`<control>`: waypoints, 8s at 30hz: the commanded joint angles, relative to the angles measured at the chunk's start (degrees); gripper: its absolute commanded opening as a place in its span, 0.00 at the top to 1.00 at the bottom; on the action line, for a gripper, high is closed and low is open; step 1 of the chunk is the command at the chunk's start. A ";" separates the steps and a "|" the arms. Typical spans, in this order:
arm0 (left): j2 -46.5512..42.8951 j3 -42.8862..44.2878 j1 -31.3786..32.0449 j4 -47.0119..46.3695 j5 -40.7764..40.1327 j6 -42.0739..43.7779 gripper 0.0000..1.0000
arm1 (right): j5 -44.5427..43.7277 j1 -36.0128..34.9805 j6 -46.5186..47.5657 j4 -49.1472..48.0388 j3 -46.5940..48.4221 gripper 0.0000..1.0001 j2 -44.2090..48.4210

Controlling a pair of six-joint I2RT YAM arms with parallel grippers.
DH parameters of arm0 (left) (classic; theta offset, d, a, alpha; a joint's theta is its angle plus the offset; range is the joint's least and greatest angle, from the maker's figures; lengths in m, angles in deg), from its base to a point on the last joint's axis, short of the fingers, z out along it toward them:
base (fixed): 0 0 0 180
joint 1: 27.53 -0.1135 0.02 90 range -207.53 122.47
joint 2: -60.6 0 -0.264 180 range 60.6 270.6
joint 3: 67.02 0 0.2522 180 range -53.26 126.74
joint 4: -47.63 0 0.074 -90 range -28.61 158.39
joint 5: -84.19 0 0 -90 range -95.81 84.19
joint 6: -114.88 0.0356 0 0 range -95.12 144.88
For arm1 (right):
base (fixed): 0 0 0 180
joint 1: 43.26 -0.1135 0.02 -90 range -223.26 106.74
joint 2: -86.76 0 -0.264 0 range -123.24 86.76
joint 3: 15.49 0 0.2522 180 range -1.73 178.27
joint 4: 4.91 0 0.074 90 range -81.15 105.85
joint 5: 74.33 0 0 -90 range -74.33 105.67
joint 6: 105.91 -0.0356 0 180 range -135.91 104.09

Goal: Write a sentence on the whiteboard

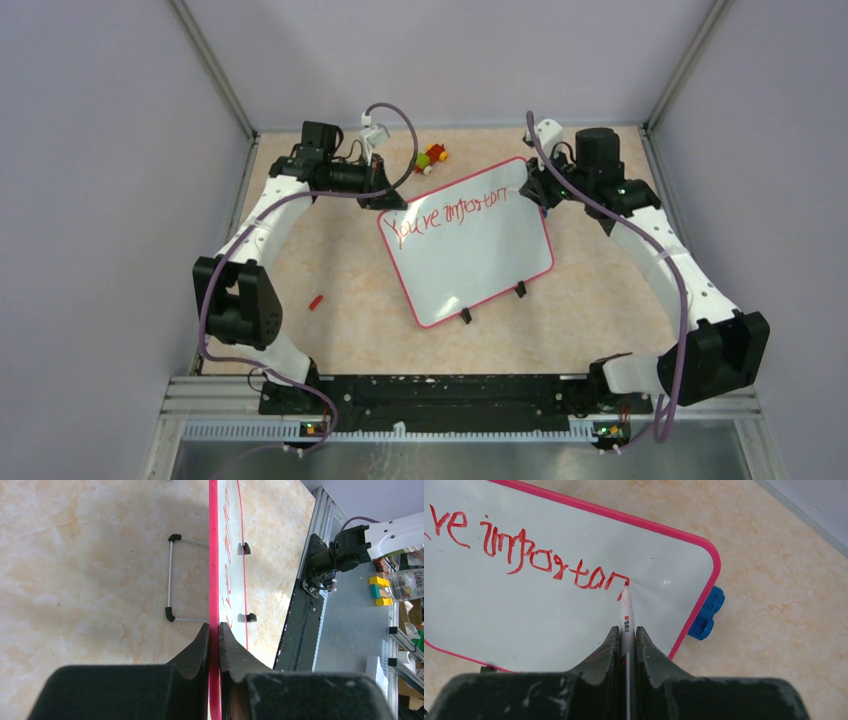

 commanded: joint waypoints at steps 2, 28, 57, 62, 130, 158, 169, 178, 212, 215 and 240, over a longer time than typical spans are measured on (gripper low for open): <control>0.19 1.01 0.99 0.41 0.75 0.98 1.00 | -0.35 0.52 -0.27 -2.09 2.13 1.00 -1.14; 0.59 1.06 1.01 0.32 0.83 0.64 1.00 | 4.19 5.13 0.87 -0.56 3.51 1.00 -0.53; 1.03 1.06 0.99 0.32 0.77 0.69 1.00 | 4.43 4.36 0.69 -0.47 1.70 1.00 -2.49; 1.25 1.06 0.99 0.32 0.81 0.69 1.00 | 4.53 4.29 1.25 0.15 -0.36 1.00 -0.76; 0.81 -1.24 2.31 0.94 0.91 2.22 0.85 | 1.70 -25.59 -1.67 -15.69 -22.96 1.00 11.45; 1.23 -1.22 2.50 0.94 0.63 2.53 0.87 | -5.03 -27.44 0.36 -13.73 -24.34 1.00 7.23; 1.24 -1.32 2.49 0.92 0.17 2.68 0.88 | -5.51 -28.48 0.75 -13.40 -24.19 1.00 6.78; 1.25 -1.25 2.49 1.03 0.05 2.86 0.88 | -8.89 -28.53 -0.05 -15.17 -21.73 1.00 6.23; 1.21 -1.05 2.49 1.20 -0.27 3.12 0.88 | -13.87 -24.44 0.50 -13.32 -20.22 1.00 8.63; 1.35 -0.95 2.49 1.20 -0.20 3.02 0.88 | -13.23 -24.40 0.61 -12.71 -20.69 1.00 8.84; 1.60 -0.62 2.49 1.36 -0.22 3.01 0.88 | -7.43 -25.25 0.59 -7.96 -21.47 1.00 10.21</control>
